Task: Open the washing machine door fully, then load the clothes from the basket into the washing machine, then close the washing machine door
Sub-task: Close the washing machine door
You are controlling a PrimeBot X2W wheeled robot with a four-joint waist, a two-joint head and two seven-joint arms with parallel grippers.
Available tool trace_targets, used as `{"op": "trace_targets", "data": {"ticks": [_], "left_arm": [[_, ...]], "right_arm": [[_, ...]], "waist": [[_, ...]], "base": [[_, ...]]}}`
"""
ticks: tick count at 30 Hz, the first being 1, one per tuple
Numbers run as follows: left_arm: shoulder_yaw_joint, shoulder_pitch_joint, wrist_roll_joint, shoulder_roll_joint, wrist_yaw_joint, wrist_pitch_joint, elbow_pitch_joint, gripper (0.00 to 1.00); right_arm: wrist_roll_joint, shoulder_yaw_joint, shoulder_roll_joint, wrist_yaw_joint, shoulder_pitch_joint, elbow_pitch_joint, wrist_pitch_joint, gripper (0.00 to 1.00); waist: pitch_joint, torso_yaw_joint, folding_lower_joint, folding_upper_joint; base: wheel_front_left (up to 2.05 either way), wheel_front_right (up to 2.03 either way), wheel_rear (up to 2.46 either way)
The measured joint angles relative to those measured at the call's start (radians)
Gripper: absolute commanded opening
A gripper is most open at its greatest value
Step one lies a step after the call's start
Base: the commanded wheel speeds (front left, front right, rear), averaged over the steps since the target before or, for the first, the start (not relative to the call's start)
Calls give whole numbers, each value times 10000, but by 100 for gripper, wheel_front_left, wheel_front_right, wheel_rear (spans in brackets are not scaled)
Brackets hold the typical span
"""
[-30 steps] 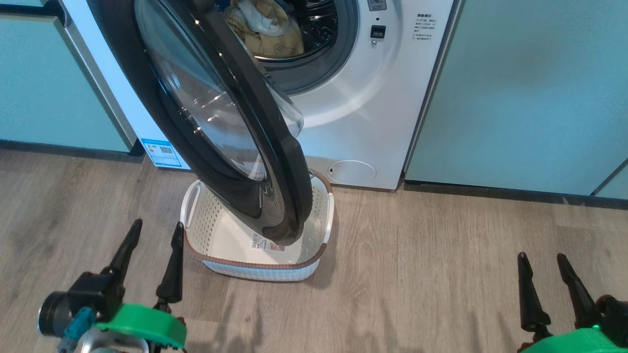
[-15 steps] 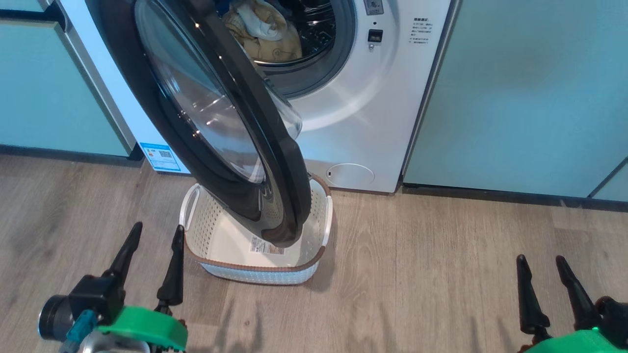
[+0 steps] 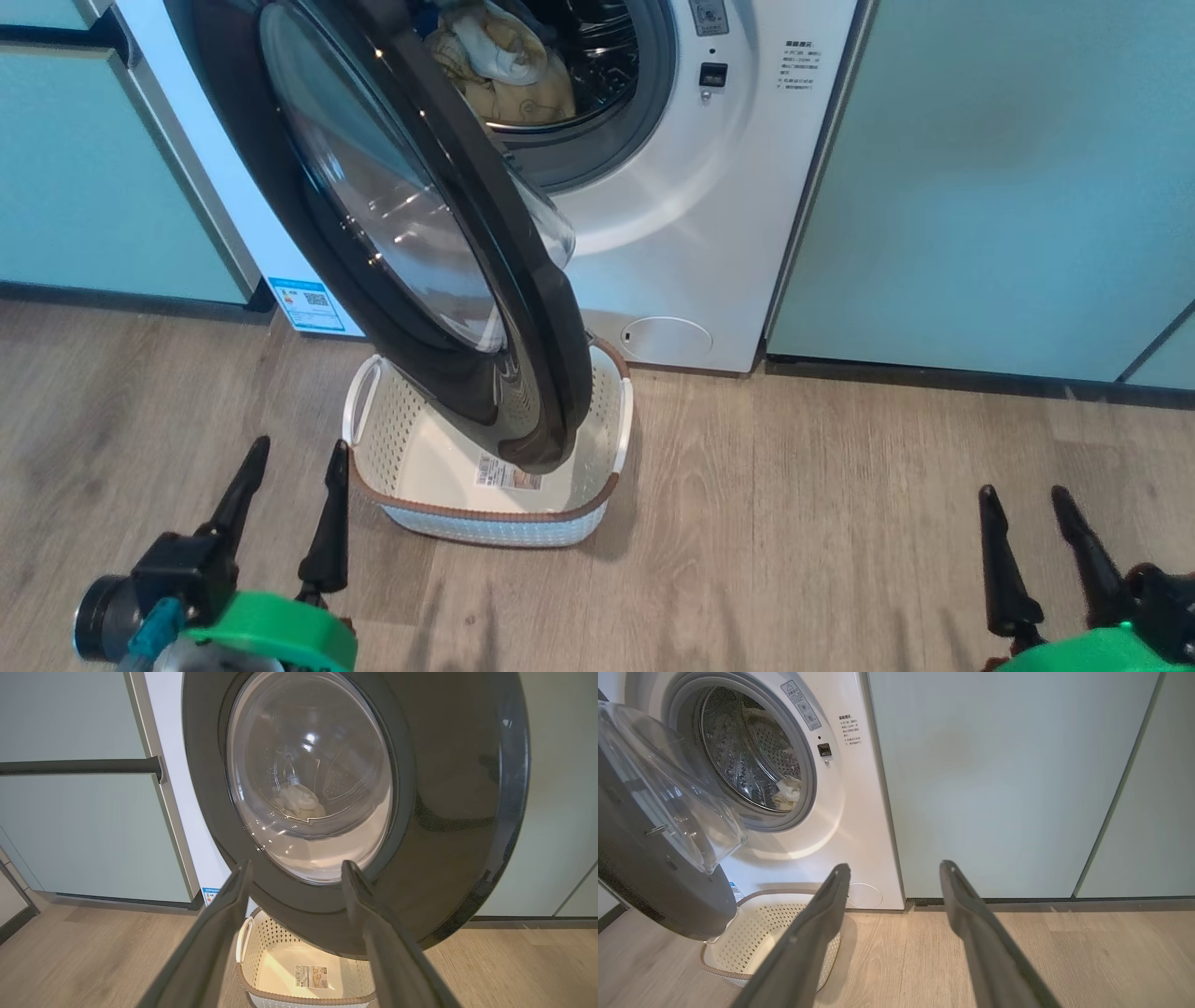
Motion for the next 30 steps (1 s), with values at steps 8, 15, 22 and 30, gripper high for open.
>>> {"op": "trace_targets", "data": {"ticks": [8, 15, 22, 30], "left_arm": [[-27, -4, 0, -10, 88, 0, 0, 100], [-188, -17, 0, -21, 113, 2, 0, 100], [-382, -84, 2, -31, 104, 2, 35, 100], [-658, -248, 4, -25, 35, 35, 182, 100]], "right_arm": [[-17, 104, 8, 0, 4, -19, 207, 0], [-199, 127, 8, 0, 4, -61, 353, 0], [-347, 267, 4, 0, -116, 46, 424, 0], [196, 470, -25, 0, -829, 725, 372, 0]], "waist": [[-45, 28, 0, 0], [-35, 396, 0, 0], [13, 1238, 0, 0], [-147, 2505, 0, 0]], "base": [[0, 0, 0], [0, 0, 0], [0, 0, 0], [0, 0, 0]]}}
